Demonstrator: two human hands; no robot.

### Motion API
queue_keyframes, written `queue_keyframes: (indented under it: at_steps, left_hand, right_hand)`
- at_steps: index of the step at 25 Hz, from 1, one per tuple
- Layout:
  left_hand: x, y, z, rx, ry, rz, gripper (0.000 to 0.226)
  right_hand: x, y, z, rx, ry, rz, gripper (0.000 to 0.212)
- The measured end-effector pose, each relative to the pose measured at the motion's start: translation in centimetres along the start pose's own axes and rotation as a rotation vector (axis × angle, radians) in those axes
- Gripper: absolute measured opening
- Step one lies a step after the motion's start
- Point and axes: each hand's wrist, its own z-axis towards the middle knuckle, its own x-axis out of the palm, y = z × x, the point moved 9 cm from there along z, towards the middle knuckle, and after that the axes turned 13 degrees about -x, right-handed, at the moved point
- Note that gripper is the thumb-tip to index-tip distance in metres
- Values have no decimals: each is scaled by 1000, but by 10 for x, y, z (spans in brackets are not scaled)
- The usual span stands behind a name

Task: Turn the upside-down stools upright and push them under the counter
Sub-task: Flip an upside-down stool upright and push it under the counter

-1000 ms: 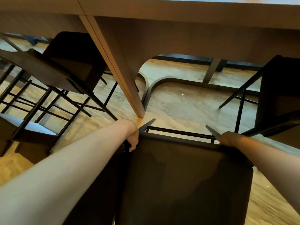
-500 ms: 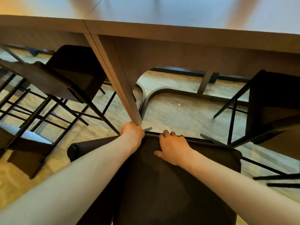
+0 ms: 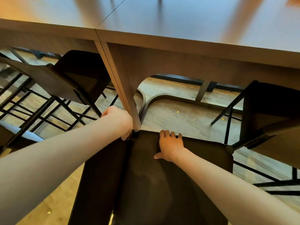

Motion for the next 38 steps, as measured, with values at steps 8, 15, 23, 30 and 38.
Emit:
queue_keyframes:
  at_steps: [8, 15, 23, 30, 38]
  left_hand:
    - [-12, 44, -20, -7, 0, -123, 56]
    - [-10, 35, -13, 65, -130, -186, 28]
    - [-56, 40, 2, 28, -520, -131, 32]
    - [-111, 26, 47, 192, -584, -112, 27]
    - [-154, 7, 95, 361, -628, -96, 21]
  right_hand:
    - [-8, 17, -22, 96, -33, -108, 94]
    - [-48, 68, -35, -160, 133, 136, 40]
    - [-61, 165, -59, -174, 306, 945, 72]
    - [-53, 162, -27, 273, 168, 1015, 87]
    - [-83, 128, 13, 432, 34, 900, 45]
